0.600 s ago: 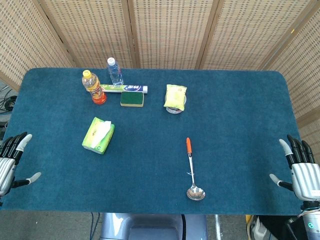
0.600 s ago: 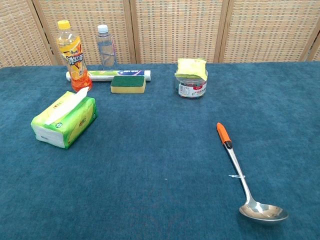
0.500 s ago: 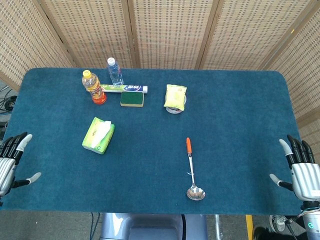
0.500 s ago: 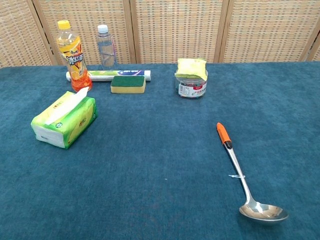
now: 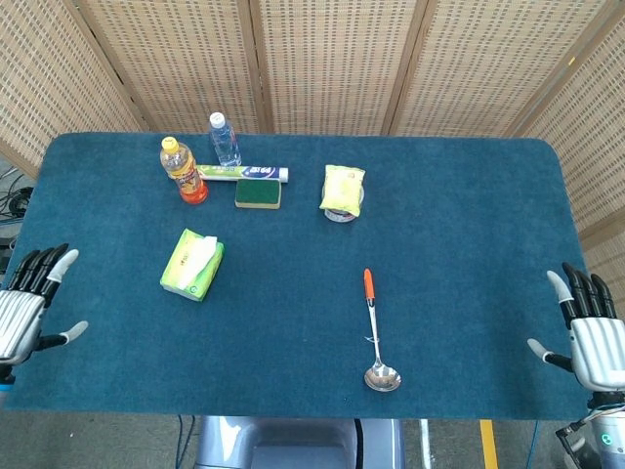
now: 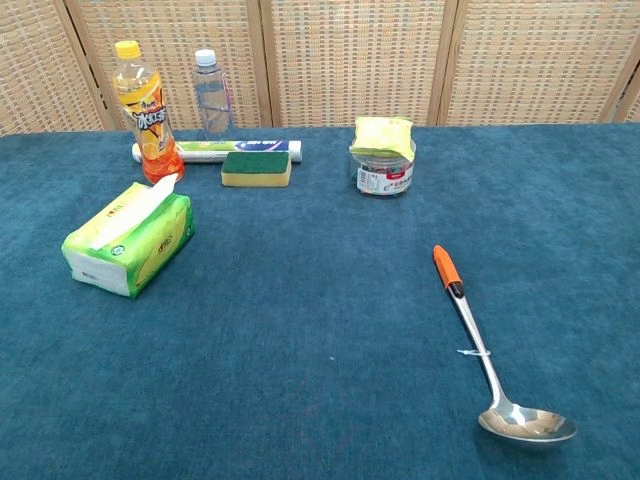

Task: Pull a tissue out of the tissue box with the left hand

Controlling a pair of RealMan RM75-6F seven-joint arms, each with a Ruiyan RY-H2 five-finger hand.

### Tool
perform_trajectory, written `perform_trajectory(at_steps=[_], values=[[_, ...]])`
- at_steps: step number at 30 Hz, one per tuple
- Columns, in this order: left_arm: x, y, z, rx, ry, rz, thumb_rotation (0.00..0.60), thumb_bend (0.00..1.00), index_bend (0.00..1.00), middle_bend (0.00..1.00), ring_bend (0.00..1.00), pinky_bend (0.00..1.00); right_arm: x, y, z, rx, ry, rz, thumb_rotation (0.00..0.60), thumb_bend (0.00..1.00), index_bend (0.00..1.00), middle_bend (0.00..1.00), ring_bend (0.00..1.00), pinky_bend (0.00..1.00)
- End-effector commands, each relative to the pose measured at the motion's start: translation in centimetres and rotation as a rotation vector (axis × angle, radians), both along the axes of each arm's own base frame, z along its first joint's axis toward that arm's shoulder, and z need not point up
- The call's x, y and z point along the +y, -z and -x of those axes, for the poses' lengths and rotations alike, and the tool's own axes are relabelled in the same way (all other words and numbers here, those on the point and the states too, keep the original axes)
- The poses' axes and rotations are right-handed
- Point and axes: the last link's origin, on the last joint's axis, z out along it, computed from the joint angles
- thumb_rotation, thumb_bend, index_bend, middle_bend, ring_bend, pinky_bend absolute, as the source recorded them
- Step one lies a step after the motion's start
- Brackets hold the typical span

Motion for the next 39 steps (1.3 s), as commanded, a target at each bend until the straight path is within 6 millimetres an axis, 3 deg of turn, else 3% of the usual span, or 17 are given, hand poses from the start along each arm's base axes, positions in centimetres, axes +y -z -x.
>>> perform_trajectory(at_steps=[1,5,8,14,22,28,33,39], values=[[5.2,1.9,-0.6,0.194,0.238,0.088,0.6,0.23,0.0,0.0,0.0,0.0,-0.2,0.1,0.0,0.004,0.007,0.002,0.6,0.0,0.0,0.0,0.0,0.0],[7.9,3.4,-0.9,0.319,0.344,0.119,0.6,0.28,0.0,0.0,0.0,0.0,-0.4,0.1,0.2,0.008,0.02,0.005,0.6,0.0,0.0,0.0,0.0,0.0],[9.9,4.5,-2.0,0.393,0.421,0.133,0.6,0.34,0.0,0.0,0.0,0.0,-0.7,0.3,0.4,0.012,0.034,0.002,0.6,0.0,0.0,0.0,0.0,0.0],[12.9,6.9,-4.6,0.562,0.57,0.16,0.6,0.38,0.01,0.0,0.0,0.0,-1.2,0.5,0.6,0.017,0.052,-0.007,0.6,0.0,0.0,0.0,0.0,0.0],[15.1,10.2,-6.9,0.79,0.673,0.236,0.6,0.38,0.04,0.0,0.0,0.0,-1.6,0.3,1.2,0.004,0.078,-0.003,0.6,0.0,0.0,0.0,0.0,0.0],[15.4,11.7,-7.4,0.826,0.68,0.257,0.6,0.39,0.07,0.0,0.0,0.0,-1.7,0.2,1.3,-0.002,0.082,-0.002,0.6,0.0,0.0,0.0,0.0,0.0],[15.4,12.5,-7.6,0.853,0.695,0.268,0.6,0.39,0.23,0.01,0.0,0.01,-1.7,0.0,1.4,-0.009,0.087,0.002,0.6,0.0,0.0,0.0,0.0,0.0],[15.7,12.3,-7.1,0.901,0.713,0.257,0.6,0.4,0.42,0.14,0.04,0.08,-1.8,-0.2,1.6,-0.02,0.092,0.001,0.6,0.0,0.0,0.0,0.0,0.0]])
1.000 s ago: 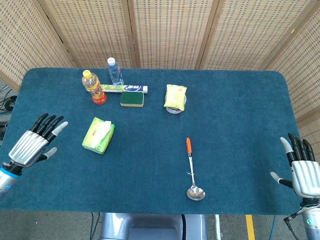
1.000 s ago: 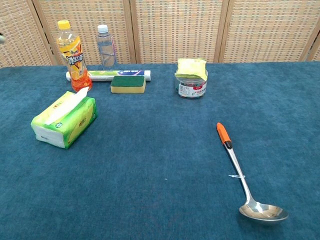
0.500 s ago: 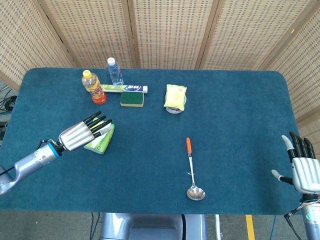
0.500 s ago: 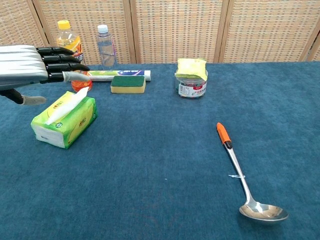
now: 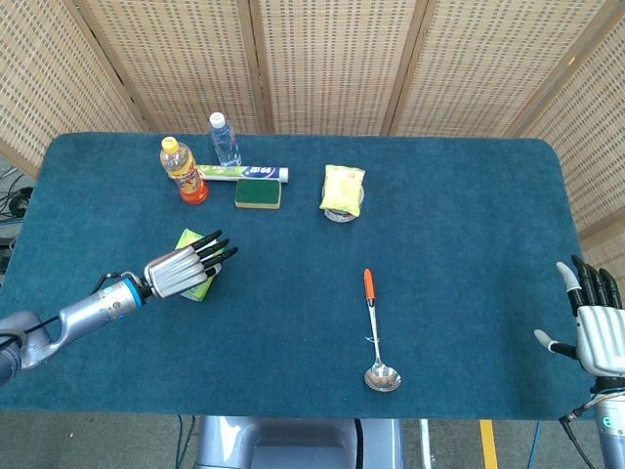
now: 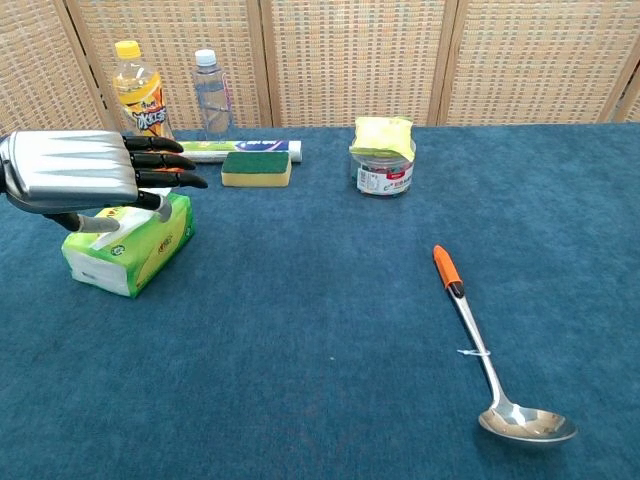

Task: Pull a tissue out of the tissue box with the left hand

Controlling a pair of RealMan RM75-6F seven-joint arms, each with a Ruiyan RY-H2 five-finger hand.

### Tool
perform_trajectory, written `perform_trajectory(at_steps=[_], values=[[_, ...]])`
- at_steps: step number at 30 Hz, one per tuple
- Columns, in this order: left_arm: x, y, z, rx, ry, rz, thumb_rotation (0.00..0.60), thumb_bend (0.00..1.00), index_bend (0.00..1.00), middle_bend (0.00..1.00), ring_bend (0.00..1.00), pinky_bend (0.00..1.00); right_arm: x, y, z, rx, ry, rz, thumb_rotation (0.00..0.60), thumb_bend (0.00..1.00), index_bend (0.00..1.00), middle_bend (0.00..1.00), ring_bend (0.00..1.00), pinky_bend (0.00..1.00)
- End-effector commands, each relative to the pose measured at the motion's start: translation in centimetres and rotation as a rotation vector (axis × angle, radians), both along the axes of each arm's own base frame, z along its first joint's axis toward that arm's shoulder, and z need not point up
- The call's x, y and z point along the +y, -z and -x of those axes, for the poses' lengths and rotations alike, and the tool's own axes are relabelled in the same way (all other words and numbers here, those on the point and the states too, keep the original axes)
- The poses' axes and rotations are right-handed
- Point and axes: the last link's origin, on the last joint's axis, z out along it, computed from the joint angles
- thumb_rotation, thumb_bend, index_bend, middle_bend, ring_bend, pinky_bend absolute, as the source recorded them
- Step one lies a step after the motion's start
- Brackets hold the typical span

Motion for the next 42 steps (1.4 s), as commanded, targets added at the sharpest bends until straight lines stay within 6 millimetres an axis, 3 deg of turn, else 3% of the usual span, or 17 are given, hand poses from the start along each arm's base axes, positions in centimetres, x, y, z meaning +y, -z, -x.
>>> perform_trajectory(at_steps=[1,6,13,20,24,30,34,36,42], values=[[0.3,-0.2,0.4,0.01,0.003,-0.012,0.6,0.41,0.44,0.16,0.05,0.09,0.0,0.0,0.0,-0.001,0.0,-0.005,0.6,0.0,0.0,0.0,0.0,0.0],[0.4,-0.2,0.6,0.011,0.012,-0.017,0.6,0.43,0.55,0.25,0.12,0.15,0.0,0.1,0.0,0.001,-0.001,-0.005,0.6,0.0,0.0,0.0,0.0,0.0],[0.6,0.0,0.6,-0.026,0.052,-0.047,0.6,0.48,0.78,0.43,0.28,0.25,0.0,0.2,-0.1,-0.002,-0.004,-0.012,0.6,0.0,0.0,0.0,0.0,0.0],[0.9,-1.0,0.3,-0.115,0.069,-0.088,0.6,0.49,0.82,0.47,0.32,0.27,0.1,0.2,-0.1,-0.009,-0.007,-0.019,0.6,0.0,0.0,0.0,0.0,0.0],[1.5,-4.1,-0.8,-0.206,0.109,-0.156,0.6,0.5,0.82,0.47,0.32,0.27,0.2,0.2,-0.2,-0.013,-0.01,-0.021,0.6,0.0,0.0,0.0,0.0,0.0],[2.5,-11.7,-3.8,-0.43,0.16,-0.308,0.6,0.49,0.82,0.48,0.32,0.27,0.3,0.1,-0.4,-0.017,-0.019,-0.021,0.6,0.0,0.0,0.0,0.0,0.0],[2.4,-14.2,-5.8,-0.567,0.154,-0.337,0.6,0.49,0.82,0.48,0.32,0.28,0.4,0.2,-0.5,-0.017,-0.023,-0.025,0.6,0.0,0.0,0.0,0.0,0.0],[2.2,-14.1,-6.6,-0.625,0.137,-0.32,0.6,0.49,0.82,0.48,0.32,0.28,0.5,0.2,-0.5,-0.017,-0.024,-0.026,0.6,0.0,0.0,0.0,0.0,0.0],[1.9,-10.2,-8.2,-0.657,0.081,-0.232,0.6,0.49,0.82,0.48,0.32,0.28,0.4,0.1,-0.4,-0.021,-0.02,-0.027,0.6,0.0,0.0,0.0,0.0,0.0]])
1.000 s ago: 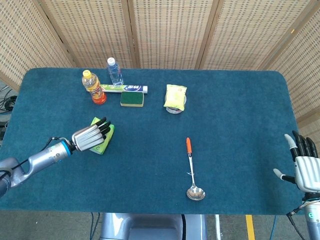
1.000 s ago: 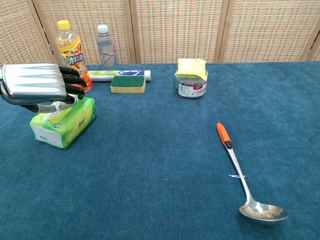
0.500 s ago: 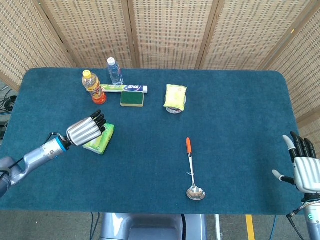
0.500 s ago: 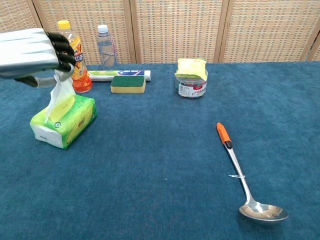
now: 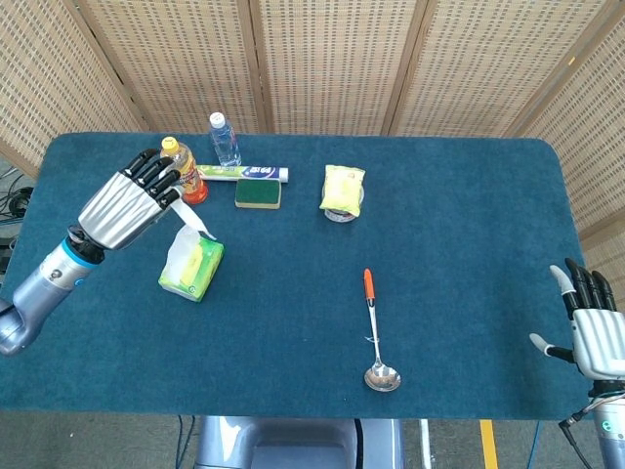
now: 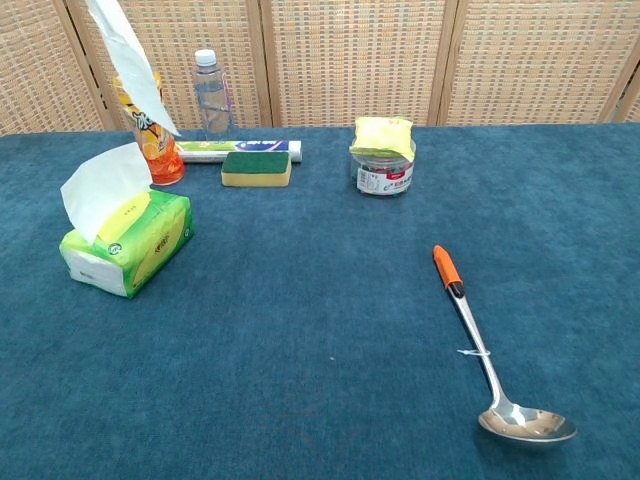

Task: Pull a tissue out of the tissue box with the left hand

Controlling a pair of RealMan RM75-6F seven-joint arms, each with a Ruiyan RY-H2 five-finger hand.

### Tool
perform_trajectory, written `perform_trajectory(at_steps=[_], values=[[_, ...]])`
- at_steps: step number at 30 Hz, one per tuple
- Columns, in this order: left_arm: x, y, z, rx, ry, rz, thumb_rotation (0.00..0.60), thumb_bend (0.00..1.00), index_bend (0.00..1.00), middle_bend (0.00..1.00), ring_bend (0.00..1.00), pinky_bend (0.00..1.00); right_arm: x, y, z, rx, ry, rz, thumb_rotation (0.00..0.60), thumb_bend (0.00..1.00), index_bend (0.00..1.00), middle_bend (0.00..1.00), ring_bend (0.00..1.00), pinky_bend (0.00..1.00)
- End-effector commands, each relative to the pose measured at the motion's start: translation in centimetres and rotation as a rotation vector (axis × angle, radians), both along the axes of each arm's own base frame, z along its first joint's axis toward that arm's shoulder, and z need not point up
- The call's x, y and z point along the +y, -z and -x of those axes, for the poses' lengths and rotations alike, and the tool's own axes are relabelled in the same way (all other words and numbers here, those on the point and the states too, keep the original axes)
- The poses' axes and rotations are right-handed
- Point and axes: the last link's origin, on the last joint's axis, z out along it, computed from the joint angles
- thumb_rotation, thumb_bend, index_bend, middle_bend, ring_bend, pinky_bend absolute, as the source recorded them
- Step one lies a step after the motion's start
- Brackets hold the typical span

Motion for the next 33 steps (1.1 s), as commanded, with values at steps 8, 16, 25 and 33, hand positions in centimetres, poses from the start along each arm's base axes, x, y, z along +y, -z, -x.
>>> perform_trajectory(at_steps=[8,16,25,33], values=[[0.0,10.5,-4.7,-0.094,-0.059,0.242,0.6,0.47,0.82,0.48,0.32,0.28,-0.3,0.2,0.3,-0.003,0.011,-0.012,0.6,0.0,0.0,0.0,0.0,0.0],[-0.5,17.7,-7.4,-0.024,-0.047,0.323,0.6,0.41,0.82,0.48,0.32,0.28,-0.7,-0.1,0.8,-0.023,0.029,-0.015,0.6,0.0,0.0,0.0,0.0,0.0],[-0.4,19.1,-7.2,0.02,-0.124,0.346,0.6,0.0,0.01,0.0,0.0,0.22,-0.7,-0.3,0.9,-0.031,0.028,-0.019,0.6,0.0,0.0,0.0,0.0,0.0],[-1.1,15.7,-7.9,-0.18,-0.056,0.334,0.6,0.0,0.0,0.0,0.0,0.12,-0.6,-0.1,0.7,-0.023,0.024,-0.023,0.6,0.0,0.0,0.0,0.0,0.0]])
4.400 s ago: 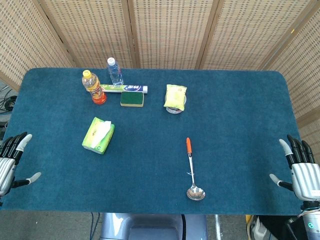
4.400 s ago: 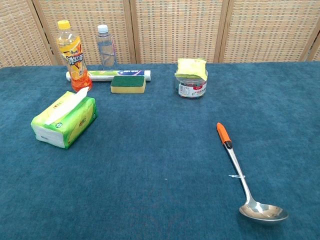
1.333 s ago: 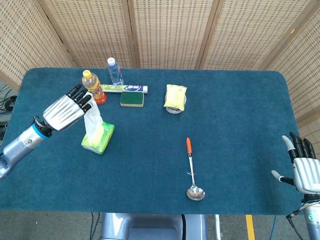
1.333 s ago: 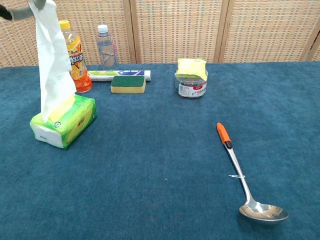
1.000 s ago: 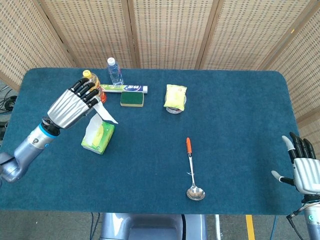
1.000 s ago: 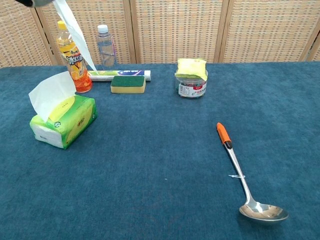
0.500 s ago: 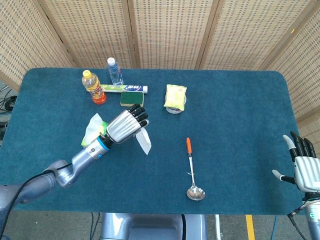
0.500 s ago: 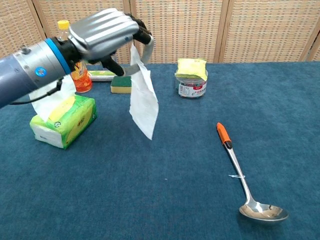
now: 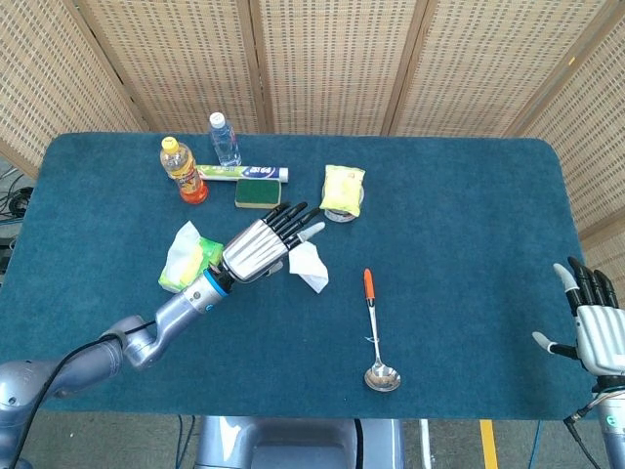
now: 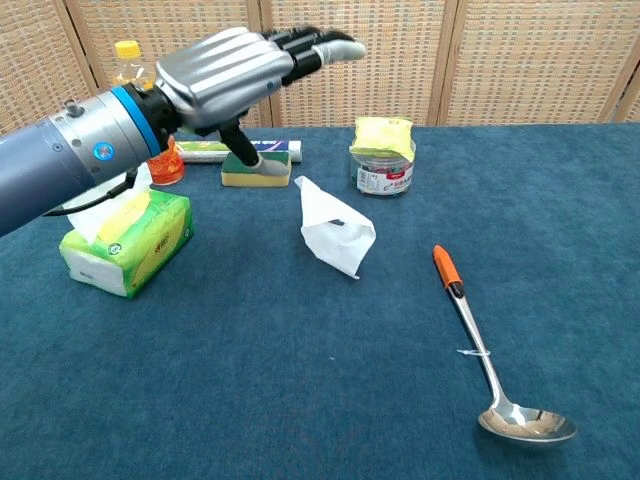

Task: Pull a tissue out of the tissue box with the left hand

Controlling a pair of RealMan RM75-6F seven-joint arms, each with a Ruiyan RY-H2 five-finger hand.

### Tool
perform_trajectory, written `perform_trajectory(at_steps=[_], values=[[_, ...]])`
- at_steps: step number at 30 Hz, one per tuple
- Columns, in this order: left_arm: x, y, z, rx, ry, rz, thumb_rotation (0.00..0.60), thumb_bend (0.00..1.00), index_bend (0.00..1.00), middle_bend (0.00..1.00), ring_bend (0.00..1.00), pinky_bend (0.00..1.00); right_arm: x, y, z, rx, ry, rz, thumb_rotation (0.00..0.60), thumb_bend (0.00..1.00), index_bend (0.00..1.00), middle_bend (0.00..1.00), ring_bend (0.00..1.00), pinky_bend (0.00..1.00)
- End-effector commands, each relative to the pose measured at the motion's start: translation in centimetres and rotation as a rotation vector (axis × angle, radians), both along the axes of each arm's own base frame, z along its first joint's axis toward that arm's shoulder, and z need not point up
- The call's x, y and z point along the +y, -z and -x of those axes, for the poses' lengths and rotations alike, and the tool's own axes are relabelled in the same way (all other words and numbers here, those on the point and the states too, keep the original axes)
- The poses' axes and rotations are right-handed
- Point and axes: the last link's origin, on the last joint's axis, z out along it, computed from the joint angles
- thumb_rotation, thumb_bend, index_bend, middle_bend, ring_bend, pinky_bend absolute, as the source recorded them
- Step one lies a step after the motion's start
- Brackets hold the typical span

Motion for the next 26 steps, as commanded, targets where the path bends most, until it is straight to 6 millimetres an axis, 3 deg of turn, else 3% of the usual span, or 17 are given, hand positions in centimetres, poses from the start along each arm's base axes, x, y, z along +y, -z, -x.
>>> perform_trajectory(at_steps=[1,3,4,6,10,14,15,16,17,22,26], values=[[-0.3,-2.1,0.1,-0.102,-0.004,-0.001,0.6,0.0,0.0,0.0,0.0,0.11,0.0,0.1,-0.1,0.002,-0.002,-0.002,0.6,0.0,0.0,0.0,0.0,0.0],[-0.3,-4.2,1.1,-0.15,-0.029,-0.028,0.6,0.0,0.0,0.0,0.0,0.11,0.1,0.2,-0.2,0.005,-0.007,-0.005,0.6,0.0,0.0,0.0,0.0,0.0],[-0.6,-6.7,3.1,-0.196,-0.068,-0.052,0.6,0.0,0.0,0.0,0.0,0.1,0.2,0.2,-0.3,0.008,-0.012,-0.004,0.6,0.0,0.0,0.0,0.0,0.0],[-1.4,-8.8,5.2,-0.221,-0.115,-0.063,0.6,0.0,0.0,0.0,0.0,0.08,0.3,0.2,-0.4,0.01,-0.014,-0.002,0.6,0.0,0.0,0.0,0.0,0.0],[-3.3,-12.2,9.9,-0.265,-0.265,-0.072,0.6,0.0,0.0,0.0,0.0,0.0,0.3,0.3,-0.5,0.012,-0.017,0.001,0.6,0.0,0.0,0.0,0.0,0.0],[-5.4,-14.7,14.2,-0.276,-0.414,-0.095,0.6,0.0,0.0,0.0,0.0,0.0,0.4,0.2,-0.6,0.013,-0.017,0.004,0.6,0.0,0.0,0.0,0.0,0.0],[-6.5,-15.6,15.9,-0.276,-0.473,-0.103,0.6,0.0,0.0,0.0,0.0,0.0,0.4,0.2,-0.6,0.013,-0.018,0.005,0.6,0.0,0.0,0.0,0.0,0.0],[-8.5,-16.7,18.9,-0.291,-0.6,-0.112,0.6,0.0,0.0,0.0,0.0,0.0,0.4,0.2,-0.7,0.014,-0.021,0.007,0.6,0.0,0.0,0.0,0.0,0.0],[-10.1,-17.4,20.2,-0.315,-0.67,-0.104,0.6,0.0,0.0,0.0,0.0,0.0,0.5,0.2,-0.7,0.015,-0.023,0.008,0.6,0.0,0.0,0.0,0.0,0.0],[-14.6,-18.5,22.7,-0.365,-0.834,-0.088,0.6,0.0,0.0,0.0,0.0,0.0,0.7,0.2,-0.9,0.019,-0.031,0.013,0.6,0.0,0.0,0.0,0.0,0.0],[-16.0,-18.2,23.3,-0.356,-0.893,-0.09,0.6,0.0,0.0,0.0,0.0,0.0,0.8,0.3,-1.0,0.021,-0.037,0.012,0.6,0.0,0.0,0.0,0.0,0.0]])
